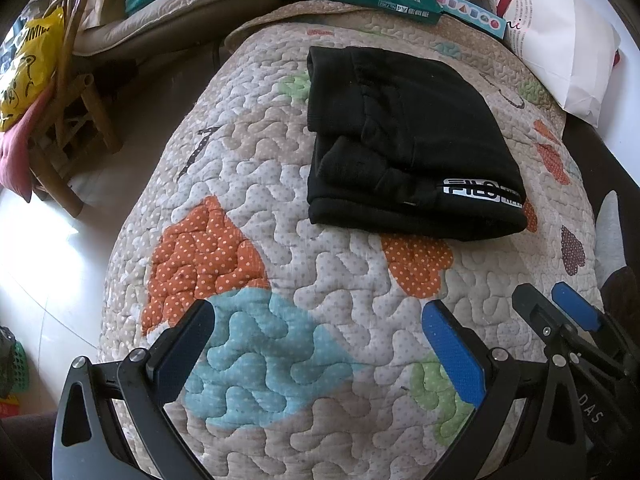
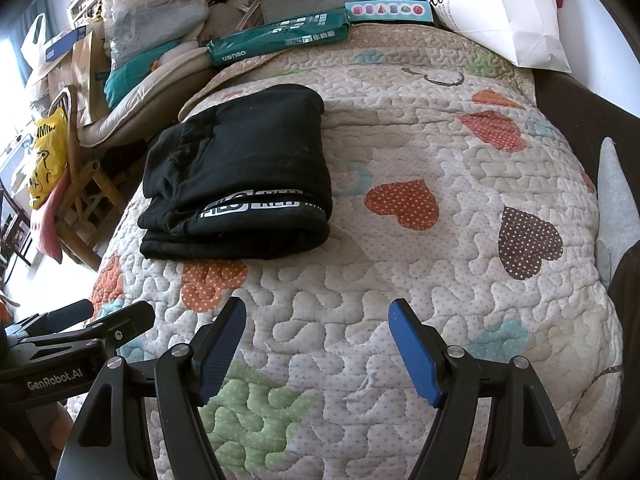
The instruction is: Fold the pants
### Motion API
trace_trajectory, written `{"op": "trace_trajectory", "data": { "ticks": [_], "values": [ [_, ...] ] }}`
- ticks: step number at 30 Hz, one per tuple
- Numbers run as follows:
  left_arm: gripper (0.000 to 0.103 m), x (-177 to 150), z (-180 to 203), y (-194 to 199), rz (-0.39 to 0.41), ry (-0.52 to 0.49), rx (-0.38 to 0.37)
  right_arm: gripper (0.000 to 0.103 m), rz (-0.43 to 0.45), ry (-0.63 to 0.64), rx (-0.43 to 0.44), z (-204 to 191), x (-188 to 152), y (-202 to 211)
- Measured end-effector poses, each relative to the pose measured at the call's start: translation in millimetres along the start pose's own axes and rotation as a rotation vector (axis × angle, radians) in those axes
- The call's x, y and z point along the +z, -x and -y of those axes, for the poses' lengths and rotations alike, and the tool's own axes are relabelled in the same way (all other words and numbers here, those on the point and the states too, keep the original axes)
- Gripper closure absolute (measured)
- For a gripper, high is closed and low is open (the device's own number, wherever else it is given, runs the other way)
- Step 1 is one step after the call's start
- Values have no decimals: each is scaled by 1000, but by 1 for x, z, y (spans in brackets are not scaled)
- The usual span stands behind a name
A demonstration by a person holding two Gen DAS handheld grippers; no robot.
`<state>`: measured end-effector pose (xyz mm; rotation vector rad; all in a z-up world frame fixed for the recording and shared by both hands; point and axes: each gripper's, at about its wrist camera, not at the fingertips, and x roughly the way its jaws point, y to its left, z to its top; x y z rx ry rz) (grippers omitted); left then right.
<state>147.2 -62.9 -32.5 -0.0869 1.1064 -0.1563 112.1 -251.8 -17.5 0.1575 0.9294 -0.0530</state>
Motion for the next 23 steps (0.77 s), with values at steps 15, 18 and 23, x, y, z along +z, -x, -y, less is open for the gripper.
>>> {"op": "trace_trajectory", "data": {
  "ticks": [15,18,23],
  "values": [
    [0,0,-1,0,-6,3,-10,24,2,5,0,-1,-1,0],
    [0,-1,1,2,6,-3,-10,24,6,10,-3,-2,-1,-1],
    [0,-3,3,5,10,-6,-5,24,6,13,-3,0,2,-2]
  ]
}}
